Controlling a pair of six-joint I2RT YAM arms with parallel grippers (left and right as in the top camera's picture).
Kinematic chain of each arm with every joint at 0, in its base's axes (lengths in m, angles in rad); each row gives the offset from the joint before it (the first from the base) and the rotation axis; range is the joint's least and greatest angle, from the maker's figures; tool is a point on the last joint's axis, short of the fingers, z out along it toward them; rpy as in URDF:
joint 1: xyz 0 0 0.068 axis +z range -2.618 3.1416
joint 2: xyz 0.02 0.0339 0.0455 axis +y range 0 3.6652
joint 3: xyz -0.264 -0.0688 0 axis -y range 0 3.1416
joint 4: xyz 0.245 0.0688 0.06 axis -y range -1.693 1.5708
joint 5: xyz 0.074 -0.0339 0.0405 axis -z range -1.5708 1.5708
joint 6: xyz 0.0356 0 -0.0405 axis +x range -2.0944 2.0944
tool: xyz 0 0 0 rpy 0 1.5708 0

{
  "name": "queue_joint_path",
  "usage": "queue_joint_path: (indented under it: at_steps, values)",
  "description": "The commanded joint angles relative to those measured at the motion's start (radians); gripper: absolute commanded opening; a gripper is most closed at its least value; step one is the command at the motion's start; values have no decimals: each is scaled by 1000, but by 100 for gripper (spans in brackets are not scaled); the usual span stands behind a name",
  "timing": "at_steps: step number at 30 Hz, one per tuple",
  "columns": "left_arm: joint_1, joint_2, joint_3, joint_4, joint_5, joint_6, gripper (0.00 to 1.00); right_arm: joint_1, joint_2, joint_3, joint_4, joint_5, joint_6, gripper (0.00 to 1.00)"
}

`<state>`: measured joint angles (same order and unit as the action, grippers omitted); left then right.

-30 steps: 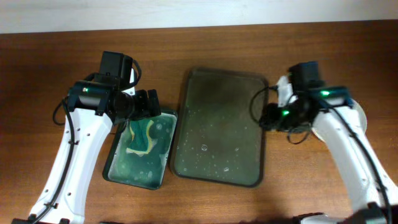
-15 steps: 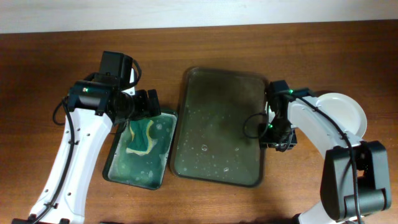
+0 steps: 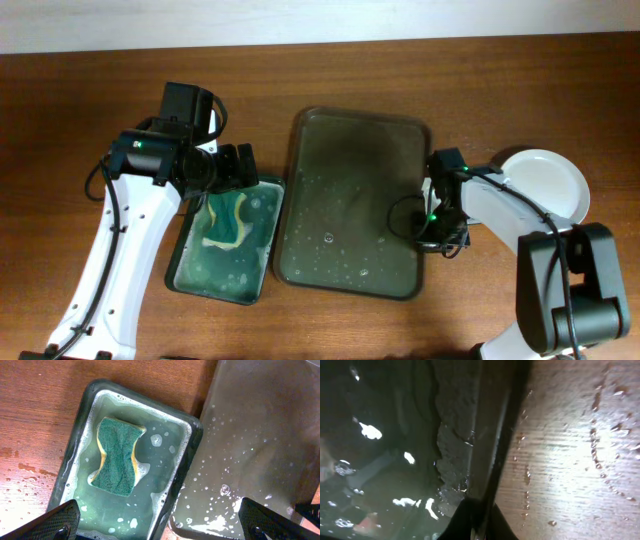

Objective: Clean dirty plates on tray and stack at the side

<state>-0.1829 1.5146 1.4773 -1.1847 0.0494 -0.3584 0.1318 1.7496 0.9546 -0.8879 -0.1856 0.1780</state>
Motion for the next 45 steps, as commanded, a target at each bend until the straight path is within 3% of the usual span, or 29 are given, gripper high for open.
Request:
queue_joint_path:
  at_steps: [1, 7, 13, 21, 23, 26, 29, 35, 38, 40, 45]
  values:
    - [5, -8, 3, 2, 7, 8, 100, -23, 9, -10, 14, 201, -32, 4]
    - [5, -8, 3, 2, 7, 8, 99, -47, 9, -10, 75, 370, -32, 4]
    - [5, -8, 3, 2, 7, 8, 99, -49, 9, -10, 201, 397, -139, 4]
    - [5, -8, 3, 2, 7, 8, 99, -49, 9, -10, 226, 504, -141, 5]
    - [5, -8, 3, 2, 7, 8, 99, -48, 6, -6, 208, 452, -141, 29]
    - [5, -8, 3, 2, 7, 8, 99, -48, -37, 18, 168, 383, -141, 42]
    - [5, -8, 3, 2, 7, 8, 100, -48, -144, 66, 112, 320, -140, 48]
    - [5, -8, 3, 2, 7, 8, 99, -47, -439, 118, 76, 8, -140, 54]
    - [5, -8, 3, 2, 7, 8, 99, -43, -533, 118, 66, -238, -83, 41]
    - [5, -8, 3, 2, 7, 8, 99, -13, -541, 117, 42, -270, -16, 38]
    - [5, -8, 3, 2, 7, 8, 100, 46, -475, 115, -15, -192, -8, 39]
